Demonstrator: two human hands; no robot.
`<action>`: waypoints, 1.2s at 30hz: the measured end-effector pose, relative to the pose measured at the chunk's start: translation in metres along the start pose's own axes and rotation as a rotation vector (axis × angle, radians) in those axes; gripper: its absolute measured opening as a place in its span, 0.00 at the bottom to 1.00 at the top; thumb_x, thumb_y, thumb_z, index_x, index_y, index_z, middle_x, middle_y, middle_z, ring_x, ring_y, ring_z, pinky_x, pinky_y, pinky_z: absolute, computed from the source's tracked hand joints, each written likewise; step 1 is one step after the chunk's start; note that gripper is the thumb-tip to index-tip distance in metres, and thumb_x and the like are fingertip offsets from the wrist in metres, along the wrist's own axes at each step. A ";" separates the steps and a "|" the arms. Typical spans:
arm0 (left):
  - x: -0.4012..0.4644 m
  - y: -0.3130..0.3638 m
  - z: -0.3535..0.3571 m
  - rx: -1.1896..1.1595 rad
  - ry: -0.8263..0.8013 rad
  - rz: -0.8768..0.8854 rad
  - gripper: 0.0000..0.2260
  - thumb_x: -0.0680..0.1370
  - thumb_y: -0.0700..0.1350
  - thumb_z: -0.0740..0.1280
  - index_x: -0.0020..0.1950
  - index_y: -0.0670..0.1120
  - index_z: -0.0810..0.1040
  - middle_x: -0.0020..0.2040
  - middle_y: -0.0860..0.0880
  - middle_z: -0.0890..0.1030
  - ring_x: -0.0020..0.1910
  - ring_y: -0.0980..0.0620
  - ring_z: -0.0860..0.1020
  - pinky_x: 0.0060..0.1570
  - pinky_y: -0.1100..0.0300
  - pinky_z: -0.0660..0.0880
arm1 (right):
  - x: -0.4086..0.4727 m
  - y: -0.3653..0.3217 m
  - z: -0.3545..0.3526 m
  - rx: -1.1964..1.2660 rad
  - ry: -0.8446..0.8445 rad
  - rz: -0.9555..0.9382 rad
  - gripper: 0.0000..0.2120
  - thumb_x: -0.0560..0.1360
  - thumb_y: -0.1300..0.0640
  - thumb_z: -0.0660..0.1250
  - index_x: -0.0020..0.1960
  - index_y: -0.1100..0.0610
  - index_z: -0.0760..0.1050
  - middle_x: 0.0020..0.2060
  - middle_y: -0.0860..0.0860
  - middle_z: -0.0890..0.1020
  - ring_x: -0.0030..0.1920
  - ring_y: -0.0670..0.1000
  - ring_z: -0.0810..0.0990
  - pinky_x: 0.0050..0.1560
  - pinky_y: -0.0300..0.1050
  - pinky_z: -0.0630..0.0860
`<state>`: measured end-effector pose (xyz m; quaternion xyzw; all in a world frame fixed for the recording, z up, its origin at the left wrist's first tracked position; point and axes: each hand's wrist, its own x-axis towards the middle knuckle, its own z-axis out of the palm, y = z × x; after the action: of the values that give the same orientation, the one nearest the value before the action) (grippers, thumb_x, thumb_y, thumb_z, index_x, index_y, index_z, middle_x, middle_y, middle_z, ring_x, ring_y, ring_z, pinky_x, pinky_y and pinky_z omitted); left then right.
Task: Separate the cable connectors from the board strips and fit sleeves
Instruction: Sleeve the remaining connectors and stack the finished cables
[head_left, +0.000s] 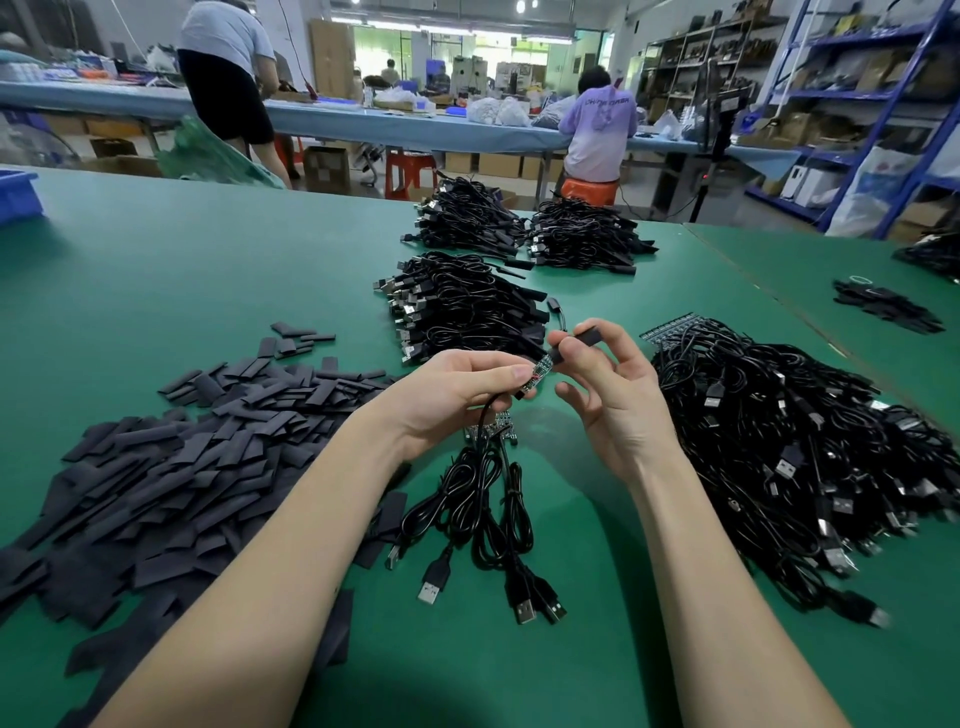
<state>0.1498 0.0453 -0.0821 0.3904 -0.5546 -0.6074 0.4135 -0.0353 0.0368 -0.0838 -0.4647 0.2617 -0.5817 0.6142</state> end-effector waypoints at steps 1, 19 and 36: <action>0.000 0.000 0.000 -0.002 -0.001 0.002 0.07 0.71 0.50 0.73 0.46 0.51 0.88 0.42 0.52 0.83 0.35 0.58 0.73 0.38 0.68 0.72 | 0.000 0.001 0.000 0.003 -0.005 -0.005 0.08 0.64 0.54 0.81 0.40 0.45 0.84 0.45 0.51 0.88 0.42 0.45 0.84 0.39 0.36 0.80; 0.009 0.000 0.011 0.362 0.227 0.283 0.05 0.75 0.41 0.76 0.48 0.42 0.82 0.36 0.50 0.84 0.37 0.58 0.81 0.42 0.67 0.76 | 0.005 0.010 -0.008 0.076 0.149 0.066 0.11 0.66 0.58 0.78 0.47 0.57 0.81 0.42 0.55 0.88 0.38 0.46 0.85 0.38 0.34 0.80; 0.017 -0.010 0.020 0.187 0.350 0.265 0.05 0.74 0.39 0.77 0.45 0.43 0.82 0.38 0.40 0.86 0.35 0.53 0.82 0.39 0.64 0.77 | 0.006 0.022 0.007 -0.182 0.316 -0.089 0.11 0.75 0.58 0.77 0.57 0.54 0.81 0.39 0.53 0.88 0.37 0.46 0.85 0.32 0.37 0.78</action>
<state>0.1248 0.0373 -0.0910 0.4501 -0.5750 -0.4168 0.5414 -0.0176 0.0302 -0.0989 -0.4324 0.3858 -0.6481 0.4942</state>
